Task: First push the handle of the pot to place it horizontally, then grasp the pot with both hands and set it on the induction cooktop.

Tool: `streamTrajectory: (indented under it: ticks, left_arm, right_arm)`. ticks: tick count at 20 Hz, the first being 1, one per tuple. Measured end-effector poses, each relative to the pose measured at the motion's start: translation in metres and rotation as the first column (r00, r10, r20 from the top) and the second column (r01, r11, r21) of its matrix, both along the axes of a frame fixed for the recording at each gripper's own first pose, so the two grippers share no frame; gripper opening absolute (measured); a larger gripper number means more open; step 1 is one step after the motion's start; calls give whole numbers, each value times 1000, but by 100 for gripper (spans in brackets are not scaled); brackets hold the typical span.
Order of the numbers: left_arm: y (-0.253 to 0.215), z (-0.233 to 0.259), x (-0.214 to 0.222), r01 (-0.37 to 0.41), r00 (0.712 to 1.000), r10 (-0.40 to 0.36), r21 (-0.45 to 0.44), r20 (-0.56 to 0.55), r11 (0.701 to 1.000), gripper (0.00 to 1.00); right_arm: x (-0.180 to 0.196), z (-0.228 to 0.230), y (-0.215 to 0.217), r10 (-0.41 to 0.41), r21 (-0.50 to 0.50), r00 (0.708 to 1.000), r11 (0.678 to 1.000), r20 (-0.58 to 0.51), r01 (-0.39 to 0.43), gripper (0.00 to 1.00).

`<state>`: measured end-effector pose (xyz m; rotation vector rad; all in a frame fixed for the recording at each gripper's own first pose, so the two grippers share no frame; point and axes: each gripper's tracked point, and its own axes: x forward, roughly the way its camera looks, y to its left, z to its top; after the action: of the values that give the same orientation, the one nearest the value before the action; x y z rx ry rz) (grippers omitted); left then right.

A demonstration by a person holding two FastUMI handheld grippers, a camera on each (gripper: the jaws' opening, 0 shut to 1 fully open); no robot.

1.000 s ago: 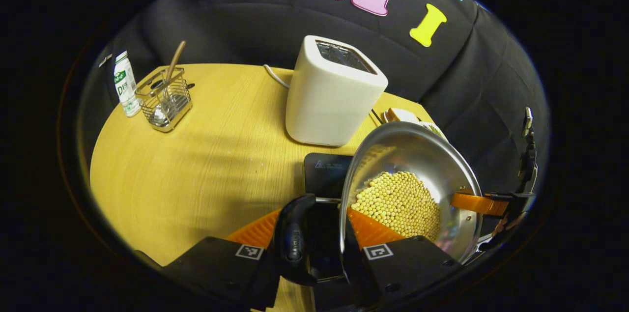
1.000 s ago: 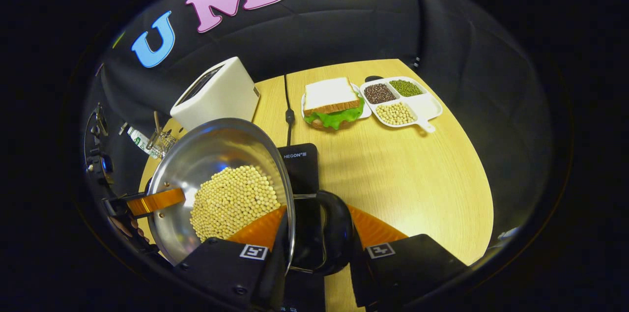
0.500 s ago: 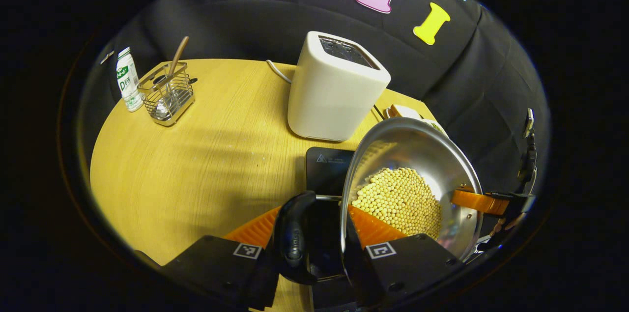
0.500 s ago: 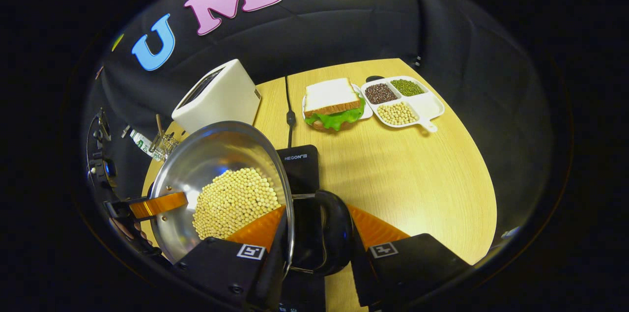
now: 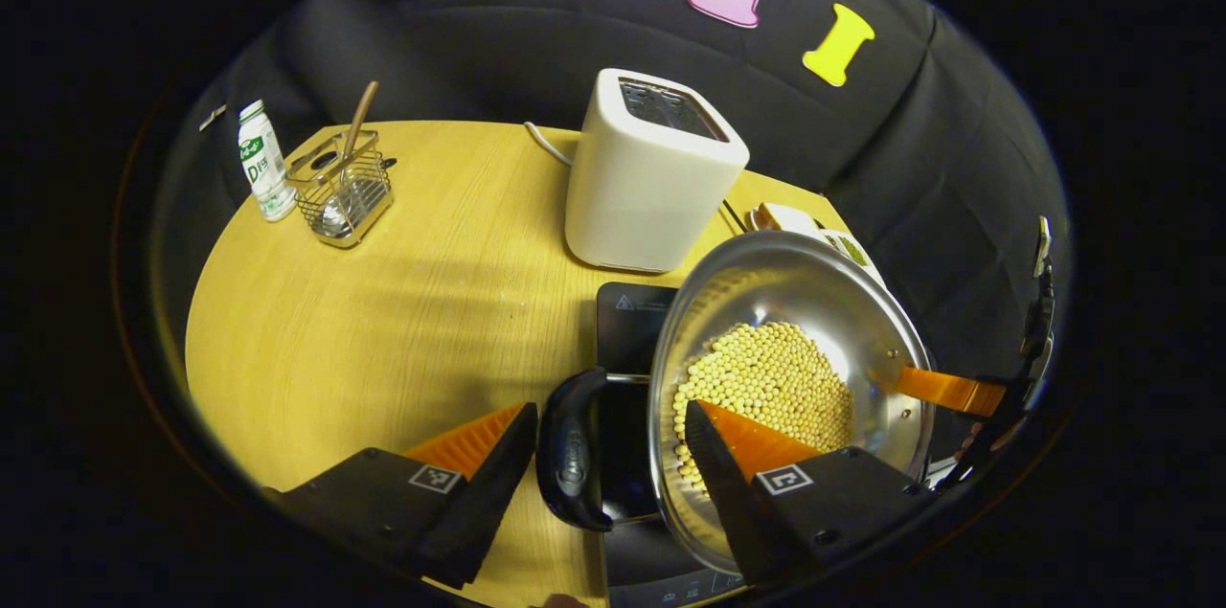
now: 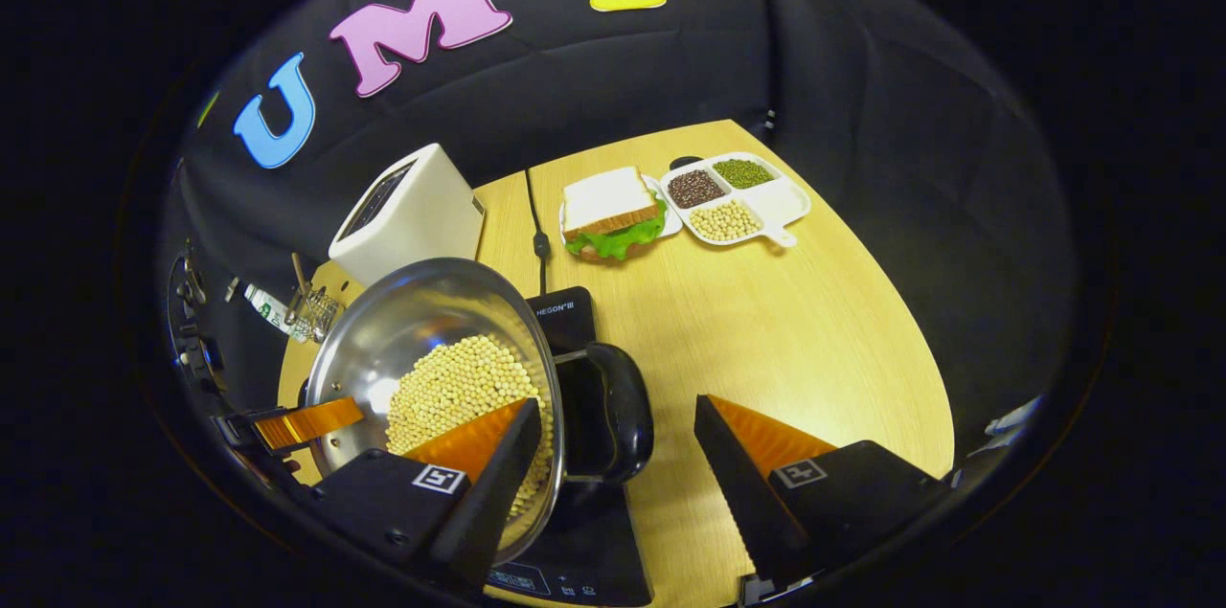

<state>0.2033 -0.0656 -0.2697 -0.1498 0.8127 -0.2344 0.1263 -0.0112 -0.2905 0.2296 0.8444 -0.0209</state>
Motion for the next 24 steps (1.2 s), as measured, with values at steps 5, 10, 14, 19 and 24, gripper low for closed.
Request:
streamTrajectory:
  ticks: [5, 10, 14, 19, 24]
  left_arm:
    - [2, 18, -9, 53, 997, -57, 74, 58, 996, 95]
    - [10, 59, -16, 76, 979, -103, 153, 174, 985, 96]
    - [11, 113, -27, 82, 945, -127, 158, 302, 984, 95]
    - [34, 197, -52, 22, 853, -100, 156, 512, 988, 95]
    - [59, 265, -99, -35, 705, -84, 153, 704, 988, 95]
  right_arm:
    - [-23, 21, -8, -39, -52, 997, 998, 67, 42, 100]
    - [-38, 61, -8, -83, -67, 981, 993, 173, 96, 99]
    - [-50, 102, -9, -118, -78, 954, 986, 276, 145, 99]
    - [-73, 166, -5, -122, -114, 887, 975, 446, 191, 99]
    - [-116, 244, 3, -90, -116, 716, 965, 693, 234, 99]
